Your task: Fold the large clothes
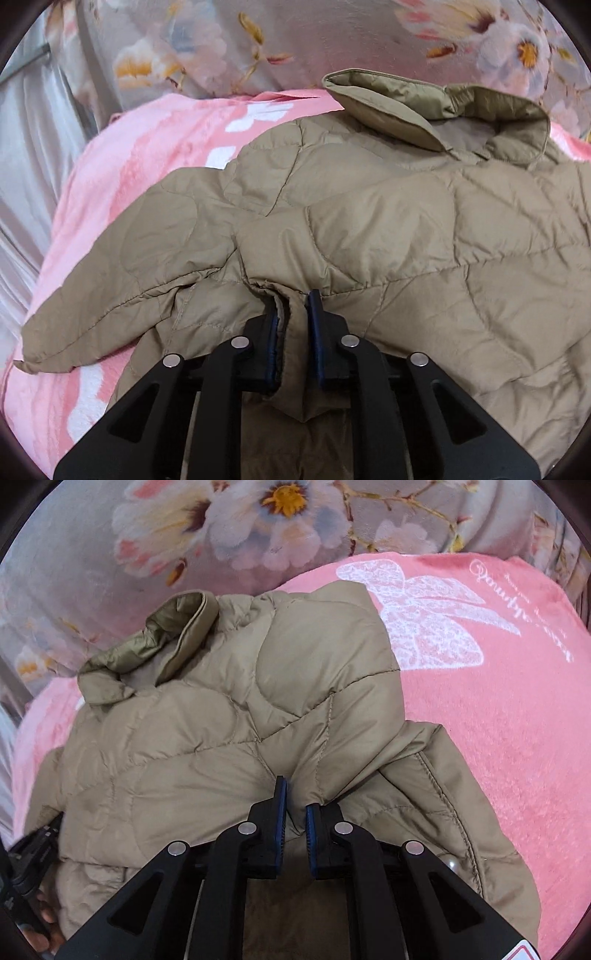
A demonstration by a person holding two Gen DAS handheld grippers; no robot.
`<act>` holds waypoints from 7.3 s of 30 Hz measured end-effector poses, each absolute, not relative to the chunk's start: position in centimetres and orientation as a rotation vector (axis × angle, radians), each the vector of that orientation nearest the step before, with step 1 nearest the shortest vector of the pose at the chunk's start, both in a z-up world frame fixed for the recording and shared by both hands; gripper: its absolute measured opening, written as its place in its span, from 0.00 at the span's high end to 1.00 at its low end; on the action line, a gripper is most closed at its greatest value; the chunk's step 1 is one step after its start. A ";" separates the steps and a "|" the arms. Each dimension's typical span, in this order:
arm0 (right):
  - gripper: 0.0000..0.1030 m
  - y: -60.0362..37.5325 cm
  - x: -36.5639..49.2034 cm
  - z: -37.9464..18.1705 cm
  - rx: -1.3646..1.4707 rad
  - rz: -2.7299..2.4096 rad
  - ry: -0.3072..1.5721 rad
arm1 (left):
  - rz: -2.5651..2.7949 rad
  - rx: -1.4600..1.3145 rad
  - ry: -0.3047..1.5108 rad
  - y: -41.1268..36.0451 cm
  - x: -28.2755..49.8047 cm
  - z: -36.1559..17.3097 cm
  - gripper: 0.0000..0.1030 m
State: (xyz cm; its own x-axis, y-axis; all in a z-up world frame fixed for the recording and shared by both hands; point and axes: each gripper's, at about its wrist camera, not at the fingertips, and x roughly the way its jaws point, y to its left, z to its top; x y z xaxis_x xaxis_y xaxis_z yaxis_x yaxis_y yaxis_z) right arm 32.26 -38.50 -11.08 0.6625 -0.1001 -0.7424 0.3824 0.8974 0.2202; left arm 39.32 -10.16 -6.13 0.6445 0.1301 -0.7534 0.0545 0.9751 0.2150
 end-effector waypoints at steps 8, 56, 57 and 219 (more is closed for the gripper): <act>0.90 -37.3 32.4 -11.3 0.290 -0.330 0.804 | 0.067 0.246 0.835 -10.6 38.9 -6.6 0.84; 0.78 -26.1 32.9 -11.0 0.230 -0.143 0.810 | -0.016 0.164 0.832 -12.4 37.2 -7.2 0.07; 0.78 -26.1 33.0 -11.0 0.223 -0.148 0.811 | -0.013 0.167 0.832 -12.5 37.2 -7.3 0.07; 0.61 -33.0 29.0 -3.4 0.204 -0.332 0.619 | 0.012 0.067 0.785 -4.3 39.4 -1.4 0.11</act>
State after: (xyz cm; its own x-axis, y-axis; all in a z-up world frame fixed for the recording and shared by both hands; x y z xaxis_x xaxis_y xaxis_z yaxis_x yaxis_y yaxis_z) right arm 29.04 -32.96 -3.40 0.7642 -0.2429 -0.5974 0.3636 0.9274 0.0881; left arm 39.41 -4.28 -1.44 0.7074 0.0361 -0.7059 0.0136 0.9978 0.0647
